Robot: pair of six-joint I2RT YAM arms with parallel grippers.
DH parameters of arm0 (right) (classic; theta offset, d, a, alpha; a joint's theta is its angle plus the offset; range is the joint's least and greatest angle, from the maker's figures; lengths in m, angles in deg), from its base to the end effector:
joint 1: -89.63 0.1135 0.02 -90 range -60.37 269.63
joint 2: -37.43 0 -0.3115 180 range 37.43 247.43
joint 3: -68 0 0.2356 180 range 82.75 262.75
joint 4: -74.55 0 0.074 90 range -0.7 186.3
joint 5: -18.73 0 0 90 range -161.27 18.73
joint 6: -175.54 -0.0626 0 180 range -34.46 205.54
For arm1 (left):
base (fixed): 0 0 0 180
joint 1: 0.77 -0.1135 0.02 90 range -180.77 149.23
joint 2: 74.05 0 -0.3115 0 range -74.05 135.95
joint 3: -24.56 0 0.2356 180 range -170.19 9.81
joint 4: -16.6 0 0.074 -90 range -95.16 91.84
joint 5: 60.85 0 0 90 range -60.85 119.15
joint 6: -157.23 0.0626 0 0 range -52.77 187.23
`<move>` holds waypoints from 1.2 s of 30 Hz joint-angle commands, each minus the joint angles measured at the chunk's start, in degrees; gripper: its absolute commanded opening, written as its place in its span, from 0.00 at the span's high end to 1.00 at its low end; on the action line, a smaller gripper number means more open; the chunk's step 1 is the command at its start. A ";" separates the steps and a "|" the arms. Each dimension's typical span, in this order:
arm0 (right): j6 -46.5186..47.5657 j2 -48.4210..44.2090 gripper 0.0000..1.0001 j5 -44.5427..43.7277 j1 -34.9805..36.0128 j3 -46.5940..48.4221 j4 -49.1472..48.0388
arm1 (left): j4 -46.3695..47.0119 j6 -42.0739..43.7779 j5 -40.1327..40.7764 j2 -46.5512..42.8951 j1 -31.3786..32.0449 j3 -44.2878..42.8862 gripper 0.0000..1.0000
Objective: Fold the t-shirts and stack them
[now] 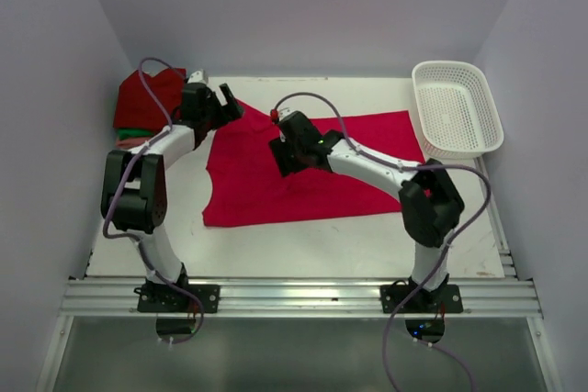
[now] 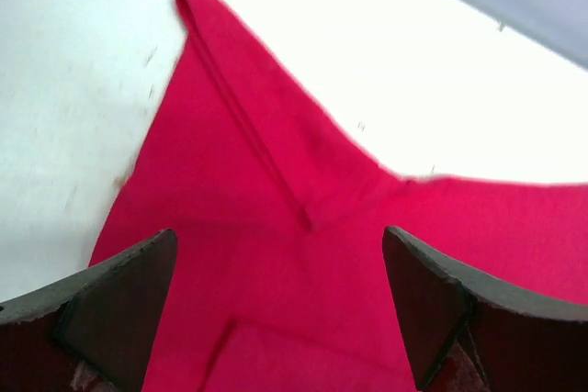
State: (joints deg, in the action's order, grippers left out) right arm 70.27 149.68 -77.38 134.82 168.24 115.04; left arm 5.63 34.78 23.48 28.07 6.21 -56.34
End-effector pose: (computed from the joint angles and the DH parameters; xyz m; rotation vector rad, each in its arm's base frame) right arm 0.3228 0.3155 0.2447 -0.6032 2.4334 0.3128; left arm 0.4165 -0.0572 0.2602 -0.4208 2.1315 -0.5058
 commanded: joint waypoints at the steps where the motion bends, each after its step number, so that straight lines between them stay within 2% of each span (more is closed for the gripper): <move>1: 1.99 -14.05 0.41 -3.46 -0.63 -1.98 -3.24 | 5.53 -3.94 1.10 4.21 0.05 -10.29 0.04; 4: 2.26 -20.89 0.35 -5.75 -0.89 -4.89 -2.71 | -0.34 -4.38 2.42 14.46 -0.39 -24.32 0.05; 7: 2.00 -26.44 0.35 -6.54 -0.81 -7.35 -0.43 | -3.60 -4.73 4.96 22.20 -0.83 -33.04 0.07; 14: 0.15 -38.75 0.36 -9.18 -0.89 -15.09 2.82 | -8.79 -10.70 9.53 32.95 -2.59 -42.47 0.21; 26: -0.47 -43.60 0.37 -13.31 -0.89 -18.96 5.37 | -11.62 -12.99 10.07 37.53 -2.76 -45.21 0.23; 29: -0.82 -43.52 0.39 -15.15 -0.89 -18.79 5.90 | -11.44 -12.82 9.46 37.71 -2.94 -43.98 0.31; 30: -0.99 -43.43 0.39 -15.60 -0.89 -18.78 6.17 | -11.53 -12.90 9.02 37.71 -3.03 -43.63 0.40; 31: -1.34 -43.34 0.39 -15.86 -0.98 -18.61 6.43 | -11.35 -12.99 8.92 37.53 -3.12 -42.49 0.44; 34: -1.69 -43.08 0.41 -16.48 -0.98 -18.61 6.61 | -11.44 -13.17 8.84 37.53 -3.47 -41.08 0.50; 36: -2.05 -42.81 0.42 -17.35 -1.16 -18.61 6.87 | -11.61 -13.08 8.66 37.44 -3.55 -40.55 0.58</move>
State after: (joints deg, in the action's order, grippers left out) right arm 69.61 107.54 -91.74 134.06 149.45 121.66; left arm -5.34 22.04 32.38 65.03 3.63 -98.31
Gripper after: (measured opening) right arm 0.586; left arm 0.452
